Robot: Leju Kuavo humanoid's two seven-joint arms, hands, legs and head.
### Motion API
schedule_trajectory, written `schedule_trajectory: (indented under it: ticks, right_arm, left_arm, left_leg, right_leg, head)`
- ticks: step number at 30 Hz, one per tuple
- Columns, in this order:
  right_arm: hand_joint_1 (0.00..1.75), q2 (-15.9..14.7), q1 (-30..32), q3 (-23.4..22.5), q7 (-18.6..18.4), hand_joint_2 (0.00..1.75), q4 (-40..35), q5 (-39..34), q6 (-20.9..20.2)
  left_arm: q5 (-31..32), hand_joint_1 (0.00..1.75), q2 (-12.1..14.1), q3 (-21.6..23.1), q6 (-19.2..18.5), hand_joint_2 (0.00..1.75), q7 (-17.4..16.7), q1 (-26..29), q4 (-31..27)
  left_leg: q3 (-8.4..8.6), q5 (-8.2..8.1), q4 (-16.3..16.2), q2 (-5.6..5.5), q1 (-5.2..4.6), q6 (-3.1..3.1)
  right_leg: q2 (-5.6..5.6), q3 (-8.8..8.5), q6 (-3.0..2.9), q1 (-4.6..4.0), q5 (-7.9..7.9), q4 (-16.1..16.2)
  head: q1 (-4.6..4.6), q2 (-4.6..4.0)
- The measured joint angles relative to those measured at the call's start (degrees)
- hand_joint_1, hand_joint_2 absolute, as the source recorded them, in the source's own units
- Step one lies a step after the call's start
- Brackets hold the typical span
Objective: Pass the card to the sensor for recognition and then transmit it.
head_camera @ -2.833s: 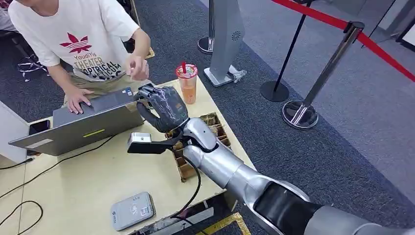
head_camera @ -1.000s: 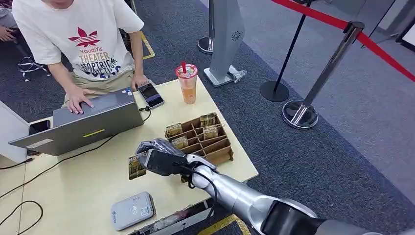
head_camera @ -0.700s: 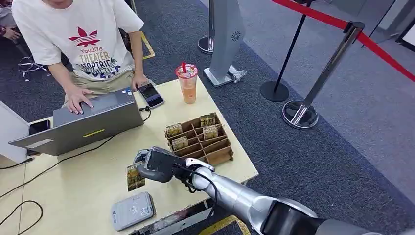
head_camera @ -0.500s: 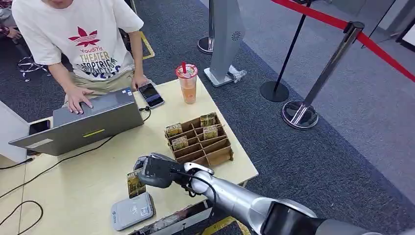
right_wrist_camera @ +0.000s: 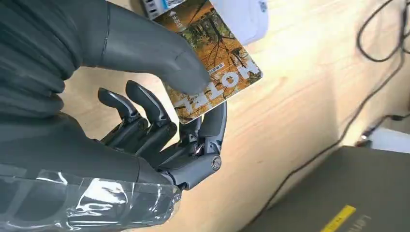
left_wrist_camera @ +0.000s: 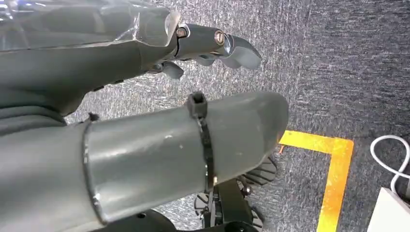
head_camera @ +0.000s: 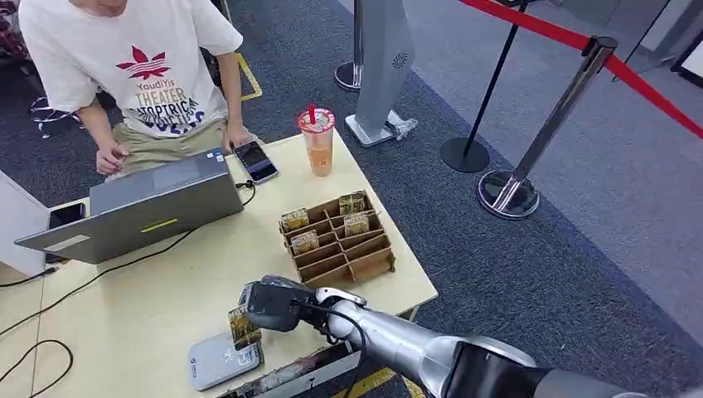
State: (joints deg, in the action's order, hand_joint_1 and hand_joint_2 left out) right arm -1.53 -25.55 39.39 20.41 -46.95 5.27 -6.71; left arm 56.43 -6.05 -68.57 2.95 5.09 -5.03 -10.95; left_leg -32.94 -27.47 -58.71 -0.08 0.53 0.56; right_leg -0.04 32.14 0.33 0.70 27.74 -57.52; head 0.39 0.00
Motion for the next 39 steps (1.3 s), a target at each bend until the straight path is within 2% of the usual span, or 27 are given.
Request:
schedule_trajectory:
  ticks: [13,23,39]
  right_arm:
    - [1.75,0.00,-3.88,1.75,-1.44,1.75,6.31,0.02,0.51]
    - [1.75,0.33,-7.37,2.19,-2.97,1.75,10.47,-1.31,-2.29]
    - [1.75,0.61,-8.93,2.95,-2.95,1.75,12.70,-1.44,-2.69]
  left_arm:
    - [0.33,0.00,0.00,0.00,0.33,0.00,-0.22,0.11,0.00]
    - [0.26,0.00,0.00,0.00,0.61,0.00,-0.31,0.19,0.00]
    - [0.22,0.00,-0.04,0.00,0.63,0.00,-0.31,0.22,0.00]
  left_leg:
    - [-0.01,0.00,0.00,-0.01,-0.02,0.00]
    - [-0.01,0.00,0.00,-0.01,-0.01,0.00]
    - [-0.02,0.00,0.00,-0.01,-0.01,0.00]
  right_leg:
    - [-0.02,-0.01,0.00,0.00,0.00,0.00]
    - [-0.01,-0.01,0.00,0.00,0.00,0.00]
    - [-0.01,-0.01,0.00,0.00,0.00,0.00]
  head:
    - [0.00,0.00]
    - [0.00,0.00]
    - [0.00,0.00]
